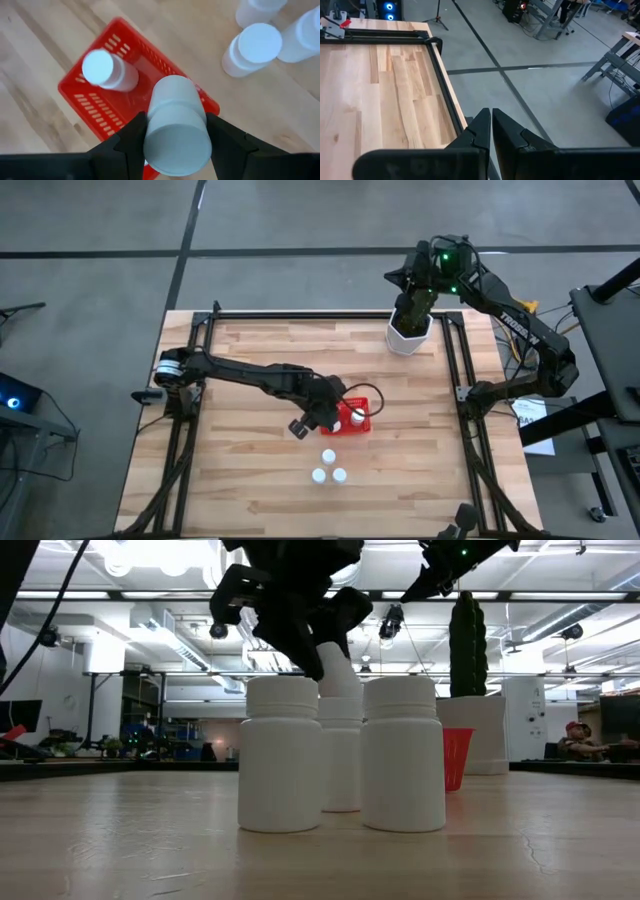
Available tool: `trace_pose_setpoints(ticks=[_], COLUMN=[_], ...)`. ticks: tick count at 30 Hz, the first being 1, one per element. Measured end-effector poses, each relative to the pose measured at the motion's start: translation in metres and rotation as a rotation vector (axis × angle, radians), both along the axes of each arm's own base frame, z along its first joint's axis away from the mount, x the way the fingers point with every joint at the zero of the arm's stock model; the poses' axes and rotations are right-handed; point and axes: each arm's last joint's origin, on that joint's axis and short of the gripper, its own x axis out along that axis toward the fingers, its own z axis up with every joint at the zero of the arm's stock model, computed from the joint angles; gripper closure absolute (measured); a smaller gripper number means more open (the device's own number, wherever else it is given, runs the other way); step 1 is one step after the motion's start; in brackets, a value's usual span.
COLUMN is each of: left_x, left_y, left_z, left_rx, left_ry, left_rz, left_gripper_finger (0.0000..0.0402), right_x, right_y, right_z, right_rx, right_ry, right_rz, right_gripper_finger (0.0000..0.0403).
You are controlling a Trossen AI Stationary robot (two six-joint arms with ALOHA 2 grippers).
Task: Pick and place pill bottles into a basket
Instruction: Adjust the white pill bottles in the red basket
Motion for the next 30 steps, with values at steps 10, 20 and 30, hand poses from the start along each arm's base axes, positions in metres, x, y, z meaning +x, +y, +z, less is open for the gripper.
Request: trace_pose_setpoints(ticks=[10, 20, 30], left_x=[0.029, 0.029, 0.03], left_y=[0.001, 0.004, 0.001], left_z=[-0.012, 0.01, -0.008], left_rx=[0.072, 0.098, 0.098], left_ry=[0.024, 0.018, 0.092], left_rz=[-0.022, -0.007, -0.02], left_gripper_finger=[0.0247, 0.0247, 0.0247], right_x=[-0.001, -0.002, -0.002], right_y=[0.0, 0.0, 0.0], right_z=[-0.001, -0.003, -0.004], right_rx=[0.006, 0.011, 0.008], right_ry=[0.006, 0.035, 0.038], right_rz=[-0.003, 0.002, 0.004], right_gripper_finger=[0.0394, 0.0394, 0.0394])
